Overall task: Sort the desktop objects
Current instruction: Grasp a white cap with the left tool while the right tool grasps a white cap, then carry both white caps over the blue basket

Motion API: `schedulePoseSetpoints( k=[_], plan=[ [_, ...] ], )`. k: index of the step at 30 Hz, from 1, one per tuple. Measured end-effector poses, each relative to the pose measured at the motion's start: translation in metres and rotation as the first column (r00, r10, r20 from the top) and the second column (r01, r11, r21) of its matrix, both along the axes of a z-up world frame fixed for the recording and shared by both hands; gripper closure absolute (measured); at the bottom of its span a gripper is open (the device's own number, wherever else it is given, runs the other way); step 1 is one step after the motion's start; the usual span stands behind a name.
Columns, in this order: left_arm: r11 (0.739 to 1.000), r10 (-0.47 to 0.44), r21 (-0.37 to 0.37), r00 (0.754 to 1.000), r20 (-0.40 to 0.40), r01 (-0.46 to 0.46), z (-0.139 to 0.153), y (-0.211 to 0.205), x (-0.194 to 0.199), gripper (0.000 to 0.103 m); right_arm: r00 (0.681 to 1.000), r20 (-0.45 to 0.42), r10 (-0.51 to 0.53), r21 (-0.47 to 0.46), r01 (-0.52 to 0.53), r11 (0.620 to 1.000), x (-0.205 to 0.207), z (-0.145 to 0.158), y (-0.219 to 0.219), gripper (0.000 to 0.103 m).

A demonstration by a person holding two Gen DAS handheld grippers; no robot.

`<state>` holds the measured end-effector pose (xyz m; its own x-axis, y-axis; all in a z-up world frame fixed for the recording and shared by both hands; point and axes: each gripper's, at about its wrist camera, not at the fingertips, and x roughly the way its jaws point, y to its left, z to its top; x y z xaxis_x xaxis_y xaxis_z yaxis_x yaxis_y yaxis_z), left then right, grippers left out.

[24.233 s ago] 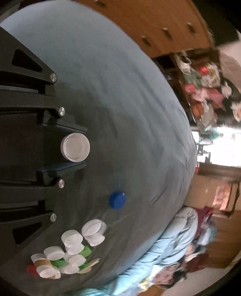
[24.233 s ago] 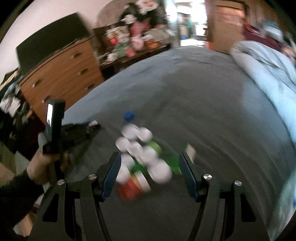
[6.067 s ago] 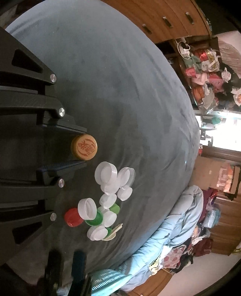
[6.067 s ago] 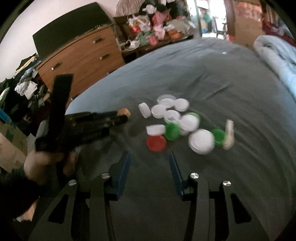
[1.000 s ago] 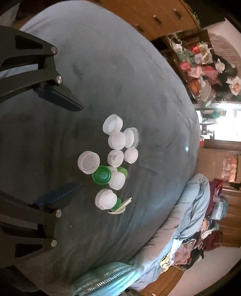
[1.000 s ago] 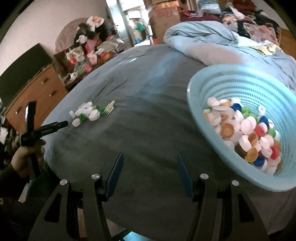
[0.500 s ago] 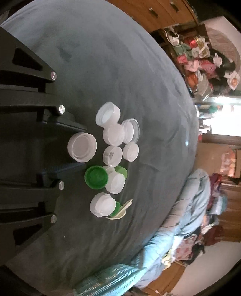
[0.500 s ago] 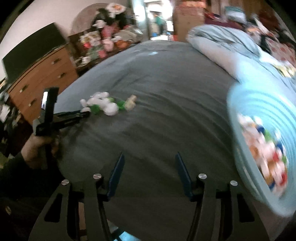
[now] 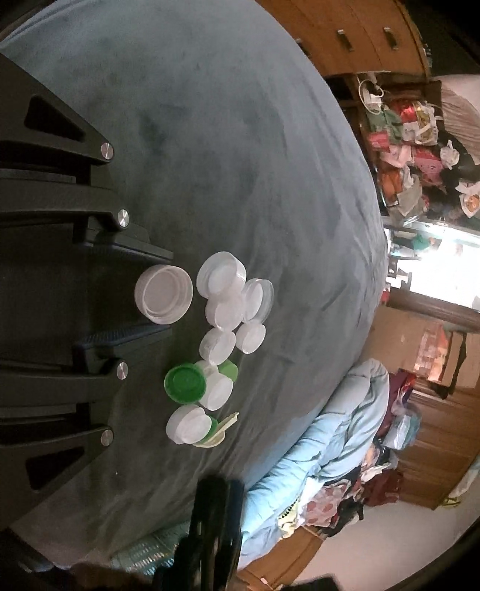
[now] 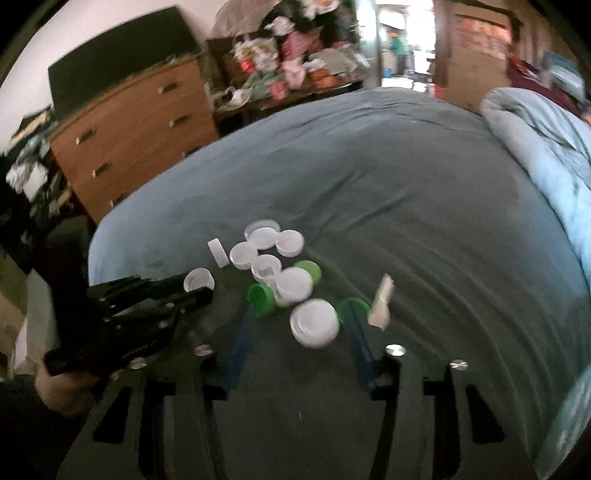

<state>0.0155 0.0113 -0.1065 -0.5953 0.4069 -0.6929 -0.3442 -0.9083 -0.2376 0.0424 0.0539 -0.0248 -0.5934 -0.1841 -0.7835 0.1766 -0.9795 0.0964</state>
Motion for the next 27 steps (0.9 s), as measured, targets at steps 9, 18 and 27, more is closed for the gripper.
schedulePoseSetpoints(
  k=[9,18,27],
  plan=[
    [0.999,-0.013,0.031,1.000,0.012,0.013,-0.003,-0.004,-0.003,0.068,0.997,0.068,0.031,0.047,-0.034,0.998,-0.036,-0.029,-0.017,0.073],
    [1.000,-0.018,0.026,1.000,0.016,0.017,-0.004,-0.003,-0.003,0.068,0.997,0.079,-0.005,0.060,0.001,0.998,-0.039,-0.033,-0.012,0.078],
    [1.000,-0.022,-0.001,1.000,-0.008,0.022,0.005,0.001,0.003,0.068,0.998,-0.027,-0.061,0.009,0.061,0.998,0.016,0.020,0.005,0.078]
  ],
)
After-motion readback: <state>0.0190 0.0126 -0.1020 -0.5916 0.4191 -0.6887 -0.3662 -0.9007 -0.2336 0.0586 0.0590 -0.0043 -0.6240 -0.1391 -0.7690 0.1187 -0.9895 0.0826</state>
